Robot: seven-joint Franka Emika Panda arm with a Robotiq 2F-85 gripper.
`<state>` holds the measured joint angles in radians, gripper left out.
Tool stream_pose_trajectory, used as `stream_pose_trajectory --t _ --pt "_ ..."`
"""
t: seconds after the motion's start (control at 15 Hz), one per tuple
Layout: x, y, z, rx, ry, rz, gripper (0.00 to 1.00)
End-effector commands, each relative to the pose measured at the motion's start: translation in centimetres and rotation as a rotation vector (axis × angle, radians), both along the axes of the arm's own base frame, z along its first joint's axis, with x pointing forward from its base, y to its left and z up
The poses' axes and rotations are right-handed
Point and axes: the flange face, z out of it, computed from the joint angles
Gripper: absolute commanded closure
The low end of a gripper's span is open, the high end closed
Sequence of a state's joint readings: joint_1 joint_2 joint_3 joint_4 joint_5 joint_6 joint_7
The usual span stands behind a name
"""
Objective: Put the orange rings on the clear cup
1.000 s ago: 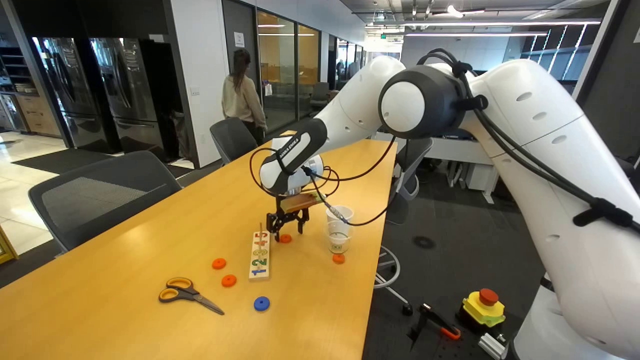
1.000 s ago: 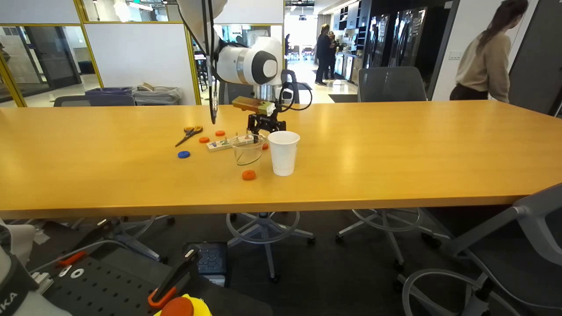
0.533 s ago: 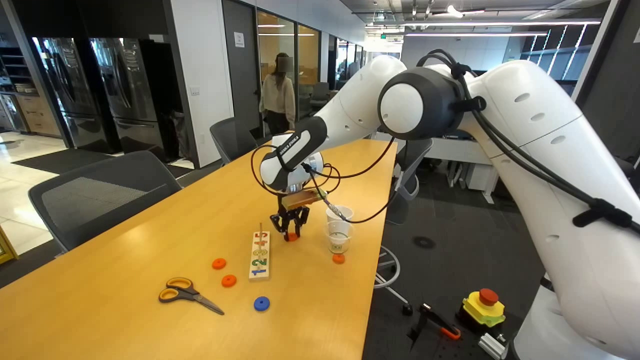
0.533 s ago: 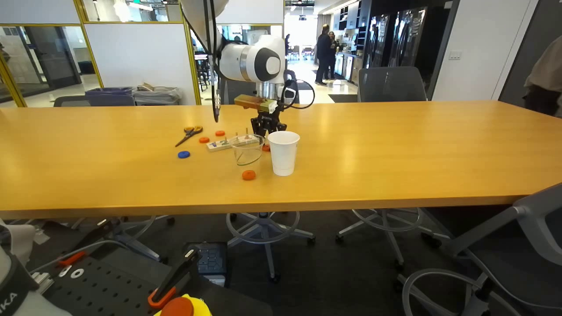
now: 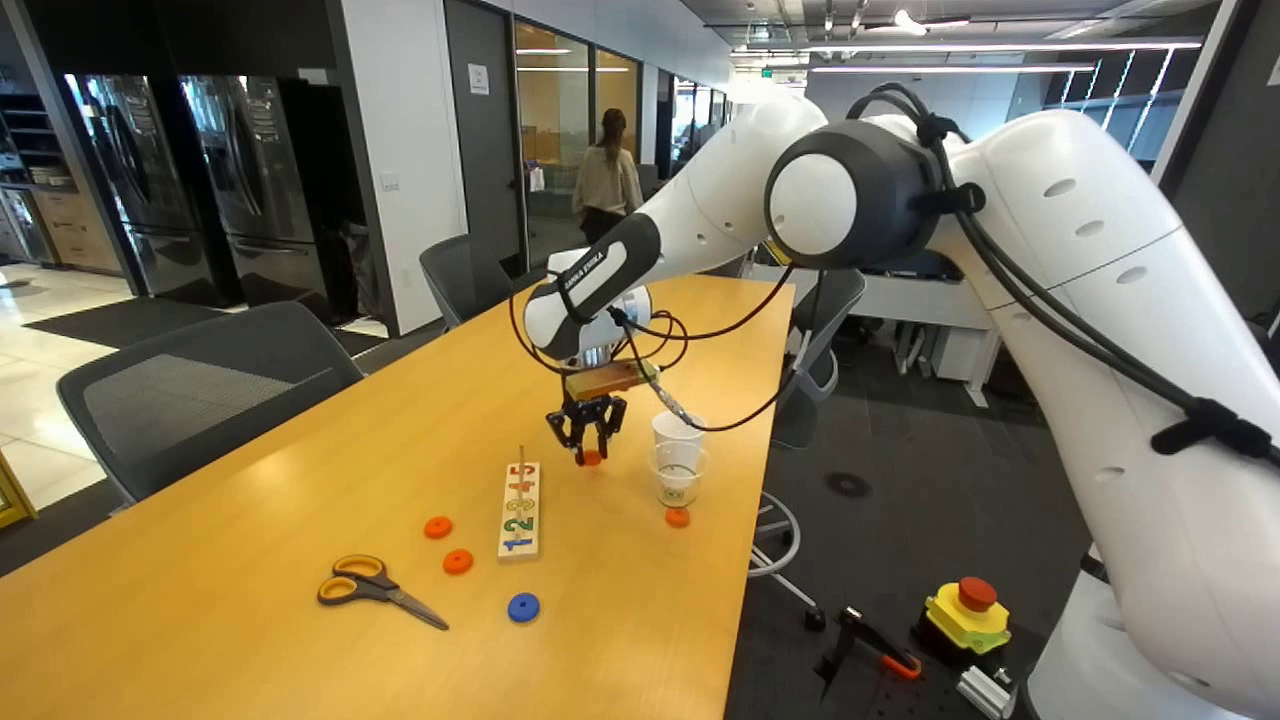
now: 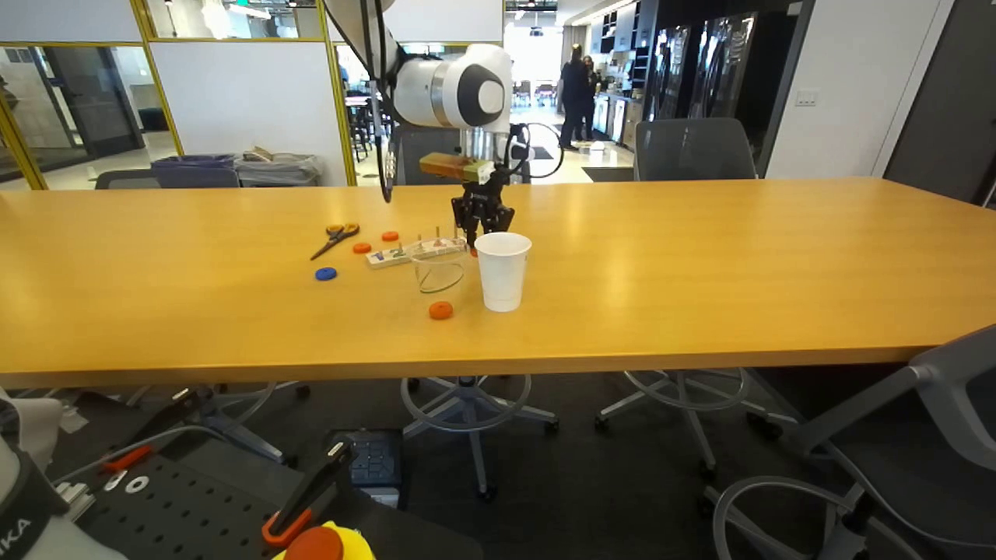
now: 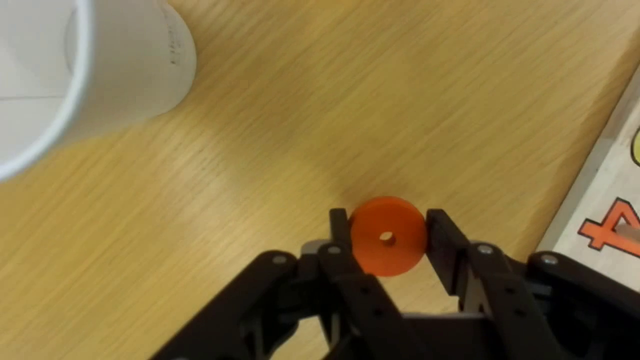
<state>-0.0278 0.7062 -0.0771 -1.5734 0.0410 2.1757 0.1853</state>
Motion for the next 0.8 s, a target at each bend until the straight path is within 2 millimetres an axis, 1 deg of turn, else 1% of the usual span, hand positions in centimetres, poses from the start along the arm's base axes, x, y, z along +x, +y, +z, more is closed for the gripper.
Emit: stream_pose_trajectory --t 0.0,0.2,0.27,0.4,0.47,0.6,0.73 --pt "-1.6 -0.9 6.8 0.009 -0.028 -0.052 0.77" --pt "-4.0 -1.1 11.5 -0.001 -0.038 -0.069 0.77" --pt "-5.2 -1.1 12.9 -0.003 -0.039 -0.082 0.77" --pt "-7.7 -1.1 14.9 0.011 -0.014 -0.091 0.77" --pt "-8.9 -1.0 15.5 0.021 -0.006 -0.099 0.77" --pt "-10.8 -1.0 16.1 0.034 0.011 -0.118 0.77" --pt "-12.2 -1.0 15.8 0.041 0.030 -0.140 0.77"
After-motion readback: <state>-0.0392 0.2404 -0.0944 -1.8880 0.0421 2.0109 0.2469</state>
